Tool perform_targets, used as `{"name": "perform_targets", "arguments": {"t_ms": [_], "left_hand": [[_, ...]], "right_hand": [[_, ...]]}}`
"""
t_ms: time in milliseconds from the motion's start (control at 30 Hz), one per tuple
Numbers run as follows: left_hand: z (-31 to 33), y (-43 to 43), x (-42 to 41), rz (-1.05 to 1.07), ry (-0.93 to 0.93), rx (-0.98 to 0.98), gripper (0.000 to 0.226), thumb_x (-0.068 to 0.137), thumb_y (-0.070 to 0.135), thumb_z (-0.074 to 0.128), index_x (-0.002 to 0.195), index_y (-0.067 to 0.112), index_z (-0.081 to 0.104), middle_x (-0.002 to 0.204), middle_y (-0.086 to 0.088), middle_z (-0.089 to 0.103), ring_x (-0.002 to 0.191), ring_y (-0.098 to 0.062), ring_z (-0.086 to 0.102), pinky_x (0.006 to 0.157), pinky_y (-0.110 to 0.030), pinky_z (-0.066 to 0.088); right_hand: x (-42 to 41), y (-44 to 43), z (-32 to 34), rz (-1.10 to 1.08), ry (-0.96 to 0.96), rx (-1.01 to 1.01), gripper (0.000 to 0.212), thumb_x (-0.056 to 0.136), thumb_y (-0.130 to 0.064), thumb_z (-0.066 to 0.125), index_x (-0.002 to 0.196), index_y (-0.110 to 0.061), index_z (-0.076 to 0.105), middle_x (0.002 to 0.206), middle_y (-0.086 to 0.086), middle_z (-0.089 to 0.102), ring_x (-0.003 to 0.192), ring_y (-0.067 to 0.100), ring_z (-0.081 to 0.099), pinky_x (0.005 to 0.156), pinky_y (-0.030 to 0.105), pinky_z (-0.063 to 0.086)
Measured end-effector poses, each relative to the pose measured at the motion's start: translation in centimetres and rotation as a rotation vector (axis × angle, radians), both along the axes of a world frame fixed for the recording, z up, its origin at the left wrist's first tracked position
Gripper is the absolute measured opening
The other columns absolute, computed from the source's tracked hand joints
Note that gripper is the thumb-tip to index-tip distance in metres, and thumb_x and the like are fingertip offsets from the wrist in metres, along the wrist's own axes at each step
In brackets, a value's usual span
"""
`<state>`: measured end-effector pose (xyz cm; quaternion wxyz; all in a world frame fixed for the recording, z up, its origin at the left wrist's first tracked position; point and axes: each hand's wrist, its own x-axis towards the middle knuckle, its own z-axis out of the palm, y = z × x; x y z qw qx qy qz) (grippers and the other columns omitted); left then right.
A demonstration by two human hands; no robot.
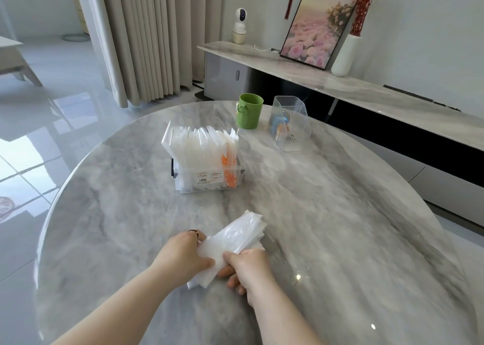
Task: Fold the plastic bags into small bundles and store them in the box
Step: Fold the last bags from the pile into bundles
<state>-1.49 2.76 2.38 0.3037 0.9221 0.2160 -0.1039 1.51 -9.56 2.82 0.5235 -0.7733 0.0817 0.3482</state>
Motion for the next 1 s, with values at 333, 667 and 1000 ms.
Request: {"name": "perform_targets", "arguments": {"t_ms": [333, 667, 1000], "left_hand": [[0.8, 0.2, -0.1, -0.073, 0.176, 0.095, 0.026, 0.078, 0.021, 0.063, 0.068, 0.019, 0.039, 0.070, 0.008, 0.039, 0.069, -0.012, 0.042, 0.050, -0.019, 0.030], [2.5, 1.0, -0.8, 0.004, 0.036, -0.375, 0.015, 0.077, 0.015, 0.069, 0.072, 0.008, 0.057, 0.069, 0.002, 0.053, 0.064, -0.012, 0.049, 0.057, -0.017, 0.037], [2.3, -0.1, -0.8, -0.002, -0.029, -0.465, 0.016, 0.073, 0.017, 0.074, 0.073, 0.024, 0.060, 0.064, 0.015, 0.061, 0.054, 0.007, 0.055, 0.055, -0.008, 0.043]], "right_hand": [[-2.1, -1.1, 0.1, -0.063, -0.002, 0.103, 0.019, 0.092, -0.015, 0.052, 0.074, -0.011, 0.047, 0.061, 0.003, 0.054, 0.031, 0.006, 0.047, 0.033, 0.018, 0.039], [-3.2, -1.7, -0.9, -0.210, 0.028, 0.364, 0.033, 0.088, -0.024, 0.060, 0.115, -0.016, 0.043, 0.107, 0.007, 0.066, 0.086, 0.015, 0.064, 0.074, 0.023, 0.052], [-1.0, -1.7, -1.4, -0.205, 0.005, 0.376, 0.014, 0.087, -0.002, 0.058, 0.076, -0.004, 0.066, 0.061, 0.004, 0.070, 0.054, 0.013, 0.066, 0.051, 0.024, 0.052]]}}
